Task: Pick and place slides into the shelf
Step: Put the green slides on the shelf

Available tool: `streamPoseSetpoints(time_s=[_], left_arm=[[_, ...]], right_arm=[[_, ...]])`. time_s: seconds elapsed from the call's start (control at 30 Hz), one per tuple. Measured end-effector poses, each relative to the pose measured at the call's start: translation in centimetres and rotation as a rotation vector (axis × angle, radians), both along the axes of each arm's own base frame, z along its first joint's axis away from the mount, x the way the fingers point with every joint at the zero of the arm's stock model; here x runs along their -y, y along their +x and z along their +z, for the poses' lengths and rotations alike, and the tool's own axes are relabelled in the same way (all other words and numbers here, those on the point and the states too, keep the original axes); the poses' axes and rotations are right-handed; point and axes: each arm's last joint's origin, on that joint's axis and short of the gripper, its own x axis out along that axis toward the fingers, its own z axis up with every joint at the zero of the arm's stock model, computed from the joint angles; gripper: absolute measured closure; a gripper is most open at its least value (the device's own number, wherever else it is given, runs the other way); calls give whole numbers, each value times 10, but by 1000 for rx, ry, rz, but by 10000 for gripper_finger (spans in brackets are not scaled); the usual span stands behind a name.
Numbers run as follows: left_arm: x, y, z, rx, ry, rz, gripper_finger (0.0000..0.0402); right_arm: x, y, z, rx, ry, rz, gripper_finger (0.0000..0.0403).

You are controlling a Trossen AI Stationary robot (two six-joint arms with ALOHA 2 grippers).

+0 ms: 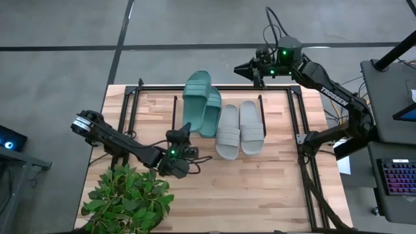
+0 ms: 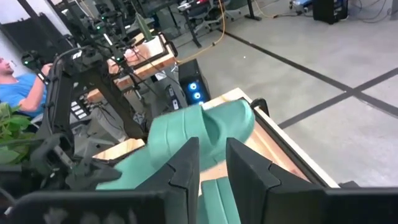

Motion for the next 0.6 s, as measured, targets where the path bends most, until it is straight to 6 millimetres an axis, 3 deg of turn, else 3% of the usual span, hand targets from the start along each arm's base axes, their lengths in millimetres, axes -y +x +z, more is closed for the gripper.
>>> streamPoseSetpoints(time_s=[0.3,0.6], left_arm=[[-6,-19,17,-45,17,-12,360],[-20,-43,51,35,-19,-2,360]], right_arm=[[0,0,0,0,0,0,321],[0,0,0,0,-1,0,331]])
